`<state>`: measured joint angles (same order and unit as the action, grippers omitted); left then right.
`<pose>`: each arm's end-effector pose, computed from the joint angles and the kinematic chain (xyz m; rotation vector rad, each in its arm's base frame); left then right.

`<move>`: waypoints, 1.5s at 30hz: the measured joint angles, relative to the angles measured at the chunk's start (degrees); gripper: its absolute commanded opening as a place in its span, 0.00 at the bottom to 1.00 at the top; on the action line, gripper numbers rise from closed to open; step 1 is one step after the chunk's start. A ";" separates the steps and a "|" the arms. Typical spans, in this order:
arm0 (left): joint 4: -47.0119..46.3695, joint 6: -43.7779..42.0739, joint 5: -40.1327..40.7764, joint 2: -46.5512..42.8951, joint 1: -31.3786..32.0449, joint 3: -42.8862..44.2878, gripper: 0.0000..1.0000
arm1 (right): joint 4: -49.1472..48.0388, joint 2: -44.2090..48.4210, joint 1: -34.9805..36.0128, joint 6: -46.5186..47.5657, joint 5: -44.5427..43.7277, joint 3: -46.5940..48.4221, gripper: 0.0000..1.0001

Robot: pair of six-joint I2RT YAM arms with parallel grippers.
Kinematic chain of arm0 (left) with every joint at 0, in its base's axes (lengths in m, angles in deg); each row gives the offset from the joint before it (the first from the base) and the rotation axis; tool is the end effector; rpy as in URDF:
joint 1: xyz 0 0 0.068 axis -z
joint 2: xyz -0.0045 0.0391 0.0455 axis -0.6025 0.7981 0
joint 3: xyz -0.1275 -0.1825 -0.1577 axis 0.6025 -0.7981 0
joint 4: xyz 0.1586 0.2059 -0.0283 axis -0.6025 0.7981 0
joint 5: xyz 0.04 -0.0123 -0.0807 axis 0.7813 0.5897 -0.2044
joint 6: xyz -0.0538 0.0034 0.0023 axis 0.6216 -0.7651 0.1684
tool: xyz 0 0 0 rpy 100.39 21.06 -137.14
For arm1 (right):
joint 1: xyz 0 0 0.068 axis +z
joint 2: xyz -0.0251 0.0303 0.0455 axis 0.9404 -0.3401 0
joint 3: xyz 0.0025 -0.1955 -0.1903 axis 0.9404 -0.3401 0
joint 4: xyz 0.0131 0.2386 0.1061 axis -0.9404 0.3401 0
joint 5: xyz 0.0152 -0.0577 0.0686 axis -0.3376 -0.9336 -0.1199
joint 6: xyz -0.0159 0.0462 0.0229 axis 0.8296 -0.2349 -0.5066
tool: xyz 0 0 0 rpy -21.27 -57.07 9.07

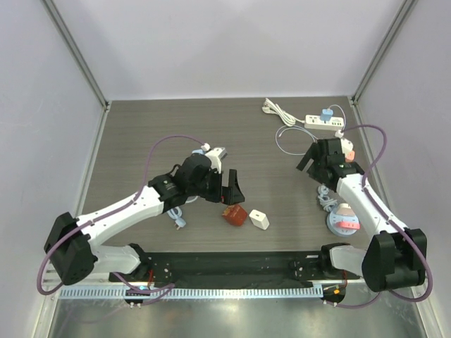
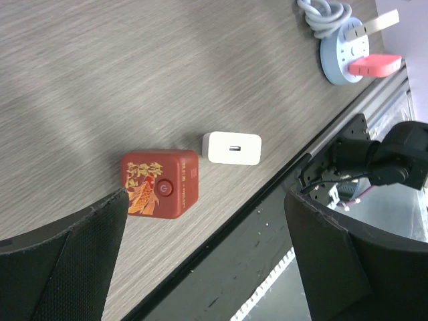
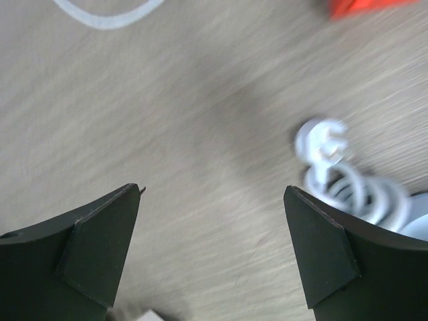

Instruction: Pull the plug off the socket

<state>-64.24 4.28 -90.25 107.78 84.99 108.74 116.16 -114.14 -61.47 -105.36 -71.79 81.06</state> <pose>0.1783 -0.2070 0.2741 0.3215 2.3729 -0.9731 0.2357 0.0281 0.2362 0.6810 2.3596 0.0742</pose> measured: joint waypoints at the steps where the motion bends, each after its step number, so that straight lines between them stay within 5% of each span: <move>1: -0.31 -0.15 -0.59 0.46 0.00 0.04 0.96 | 0.35 -0.17 -1.11 0.37 -0.48 1.18 0.95; 11: -12.37 4.52 -9.75 13.81 0.79 2.80 0.85 | 5.11 -5.73 -16.13 6.05 -4.59 15.54 0.93; 18: -21.05 8.37 -14.95 32.81 1.20 19.12 0.81 | 5.25 -11.54 -23.17 10.23 -3.08 21.03 0.85; 33: -31.41 8.90 -18.99 67.43 1.22 61.86 0.78 | 1.49 -19.85 -24.15 12.41 1.60 24.61 0.72; 45: -34.29 11.89 -20.28 80.59 1.16 71.14 0.76 | -1.31 -23.17 -24.22 13.64 1.14 22.95 0.64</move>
<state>-98.53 16.17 -110.53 188.36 86.15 179.88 114.85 -137.31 -85.69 -91.72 -70.65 104.01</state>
